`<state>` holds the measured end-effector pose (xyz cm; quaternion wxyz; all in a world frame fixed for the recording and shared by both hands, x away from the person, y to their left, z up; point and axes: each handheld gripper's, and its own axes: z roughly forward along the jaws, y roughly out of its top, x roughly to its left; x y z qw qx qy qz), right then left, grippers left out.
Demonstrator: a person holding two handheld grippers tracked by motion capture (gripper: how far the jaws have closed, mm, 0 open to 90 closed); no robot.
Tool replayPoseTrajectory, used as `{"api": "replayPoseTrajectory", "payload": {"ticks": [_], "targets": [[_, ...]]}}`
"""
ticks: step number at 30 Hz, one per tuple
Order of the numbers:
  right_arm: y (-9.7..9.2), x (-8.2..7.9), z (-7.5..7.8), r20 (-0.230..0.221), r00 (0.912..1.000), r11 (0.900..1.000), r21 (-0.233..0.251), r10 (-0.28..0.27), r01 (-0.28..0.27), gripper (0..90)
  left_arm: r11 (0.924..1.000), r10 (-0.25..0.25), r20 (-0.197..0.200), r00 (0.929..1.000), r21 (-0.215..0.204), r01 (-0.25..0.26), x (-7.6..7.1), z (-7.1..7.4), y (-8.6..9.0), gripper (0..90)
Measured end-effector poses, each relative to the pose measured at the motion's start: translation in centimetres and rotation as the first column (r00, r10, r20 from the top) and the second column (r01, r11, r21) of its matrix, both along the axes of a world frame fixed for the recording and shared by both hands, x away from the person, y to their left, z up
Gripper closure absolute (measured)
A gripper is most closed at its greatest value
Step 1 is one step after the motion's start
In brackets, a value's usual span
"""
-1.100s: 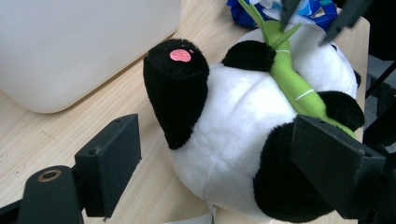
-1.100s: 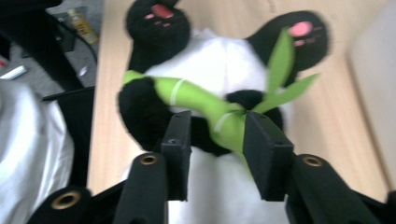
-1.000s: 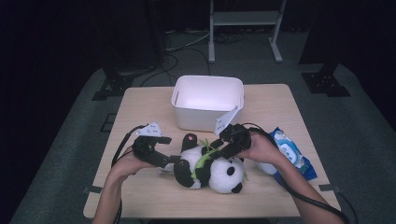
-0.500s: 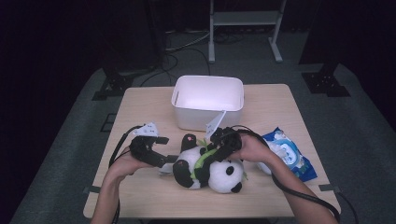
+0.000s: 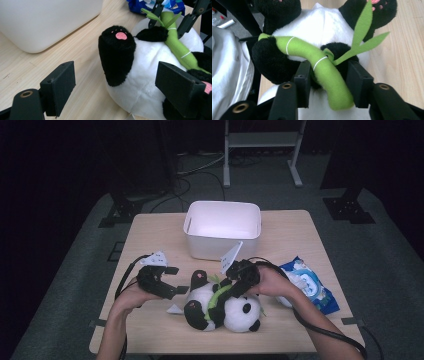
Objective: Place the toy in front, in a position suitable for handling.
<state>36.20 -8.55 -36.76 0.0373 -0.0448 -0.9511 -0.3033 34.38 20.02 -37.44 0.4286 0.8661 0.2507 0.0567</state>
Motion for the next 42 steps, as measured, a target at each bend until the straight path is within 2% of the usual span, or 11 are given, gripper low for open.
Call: {"api": "replayPoseTrajectory", "payload": {"ticks": [3,5,9,13,15,24,35,42], "targets": [[-0.4,0.2,0.1,-0.018,0.9997,0.9998,0.01,-0.014,0.014,48.2,1.0,0.006,0.001,1.0,0.003,-0.006,0.1,-0.2,0.2,15.2],[-1.1,0.4,0.3,-0.039,0.9986,0.9982,0.047,-0.036,0.038,45.6,0.9999,0.013,-0.002,0.9999,0.005,-0.013,0.1,-0.4,0.3,15.2],[-2.4,0.5,1.2,-0.038,0.997,0.9942,0.081,-0.067,0.07,44.0,0.9998,0.019,0.002,0.9998,0.008,-0.019,0.2,-0.6,0.6,15.2],[-2.9,0.6,1.5,-0.034,0.9962,0.9931,0.083,-0.08,0.083,43.0,0.9996,0.025,-0.001,0.9997,0.011,-0.025,0.2,-0.9,0.8,15.2],[-3.3,0.7,1.5,-0.032,0.9957,0.9922,0.087,-0.087,0.089,42.3,0.9996,0.026,0.004,0.9996,0.014,-0.026,0.2,-1.0,0.9,11.6],[-3.7,1.2,1.7,-0.025,0.9924,0.9887,0.086,-0.121,0.122,37.7,0.9992,0.038,0.011,0.9992,0.01,-0.038,0.1,-1.2,1.6,10.9],[-4.0,2.5,2.2,0.007,0.9835,0.9816,0.064,-0.181,0.18,28.7,0.9976,0.068,0.006,0.9977,0.011,-0.068,0.0,-1.6,2.7,9.2],[-4.3,3.7,2.6,0.016,0.9777,0.9766,0.053,-0.21,0.208,28.1,0.9975,0.071,0.008,0.9974,0.006,-0.071,0.0,-1.6,2.8,9.1]]}}
